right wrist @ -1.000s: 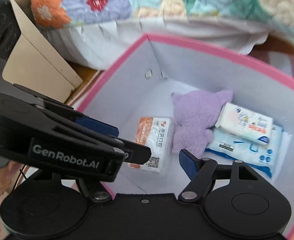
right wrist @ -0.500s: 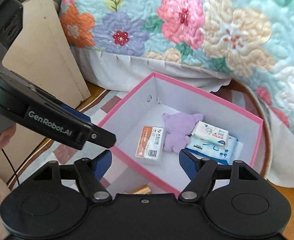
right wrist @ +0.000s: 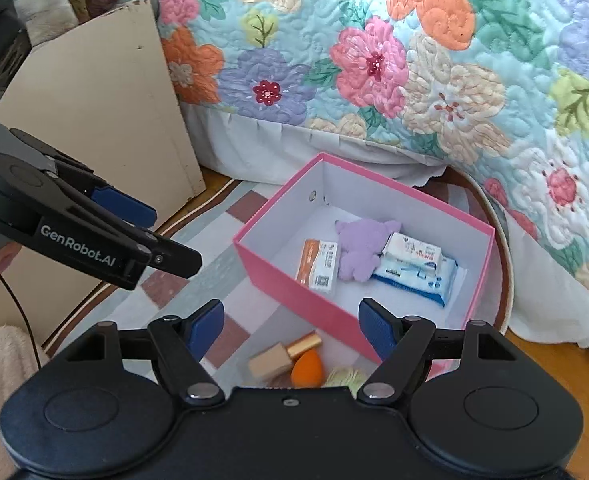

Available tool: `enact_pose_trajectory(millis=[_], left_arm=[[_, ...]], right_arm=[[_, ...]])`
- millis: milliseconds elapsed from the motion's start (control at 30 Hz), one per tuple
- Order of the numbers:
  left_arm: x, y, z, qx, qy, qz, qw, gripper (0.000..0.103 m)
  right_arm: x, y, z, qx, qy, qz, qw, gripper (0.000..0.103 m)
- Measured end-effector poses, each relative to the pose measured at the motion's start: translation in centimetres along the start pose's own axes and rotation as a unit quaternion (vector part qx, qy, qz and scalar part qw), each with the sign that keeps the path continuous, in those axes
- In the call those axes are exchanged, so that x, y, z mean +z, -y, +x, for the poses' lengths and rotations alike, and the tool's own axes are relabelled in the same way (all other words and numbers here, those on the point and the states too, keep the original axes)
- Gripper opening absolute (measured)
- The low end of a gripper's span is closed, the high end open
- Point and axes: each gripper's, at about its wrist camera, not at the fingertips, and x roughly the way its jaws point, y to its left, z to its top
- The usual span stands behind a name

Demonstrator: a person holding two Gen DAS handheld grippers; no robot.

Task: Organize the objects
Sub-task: 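Withdraw the left tool from the box toward the green yarn ball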

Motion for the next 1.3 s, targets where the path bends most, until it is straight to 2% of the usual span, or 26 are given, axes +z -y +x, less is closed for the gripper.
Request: enact_pose_trajectory(millis=[133, 333, 400, 600, 700, 833, 933, 1000, 1067, 1167, 1300], left_arm=[[-1.5, 0.6, -1.6, 0.000, 0.004, 0.013, 0.9999, 0.070], [-3.7, 2.3, -3.4, -0.003, 0.014, 0.038, 0.9992, 0.077], [-4.2, 2.7, -3.3, -0.012, 0.010, 0.037, 0.9992, 0.084], [-5.6, 3.5, -1.4, -0.017, -0.016, 0.029, 0.9993, 0.085], [-6.5, 3.7, -0.3, -0.026, -0.024, 0.025, 0.9991, 0.085], [-7.6, 3.6, 1.5, -0.042, -0.027, 0.015, 0.9987, 0.087], [-7.7, 3.4, 2.7, -0.059, -0.045, 0.015, 0.9972, 0.092], [-7.5, 3.3, 3.2, -0.051, -0.042, 0.018, 0.9977, 0.094], [-7.5, 3.1, 3.6, -0.039, -0.028, 0.016, 0.9987, 0.097], [-7.6, 2.7, 4.6, -0.059, -0.011, 0.003, 0.9982, 0.097], [-8.1, 2.8, 6.6, -0.075, 0.010, -0.010, 0.9971, 0.097]], right_arm=[[-1.0, -0.4, -1.9, -0.003, 0.002, -0.006, 1.000, 0.086], [-3.0, -1.3, -4.3, -0.002, 0.008, -0.011, 1.000, 0.088], [-3.8, -1.6, -4.8, 0.000, 0.005, -0.011, 1.000, 0.088], [-6.0, -2.0, -5.4, -0.001, -0.006, -0.016, 1.000, 0.089], [-7.6, -1.7, -4.6, -0.002, -0.011, -0.005, 1.000, 0.093], [-9.7, -1.4, -3.1, -0.013, -0.015, 0.009, 1.000, 0.093], [-10.3, -1.2, -1.8, -0.020, -0.024, -0.004, 1.000, 0.093], [-10.3, -0.7, -1.0, -0.015, -0.025, -0.005, 1.000, 0.093], [-10.5, -0.2, -0.2, -0.008, -0.011, 0.007, 1.000, 0.093], [-11.6, 0.7, 1.0, 0.003, 0.026, 0.028, 0.999, 0.093], [-13.4, 1.5, 3.7, -0.022, 0.054, 0.053, 0.997, 0.093]])
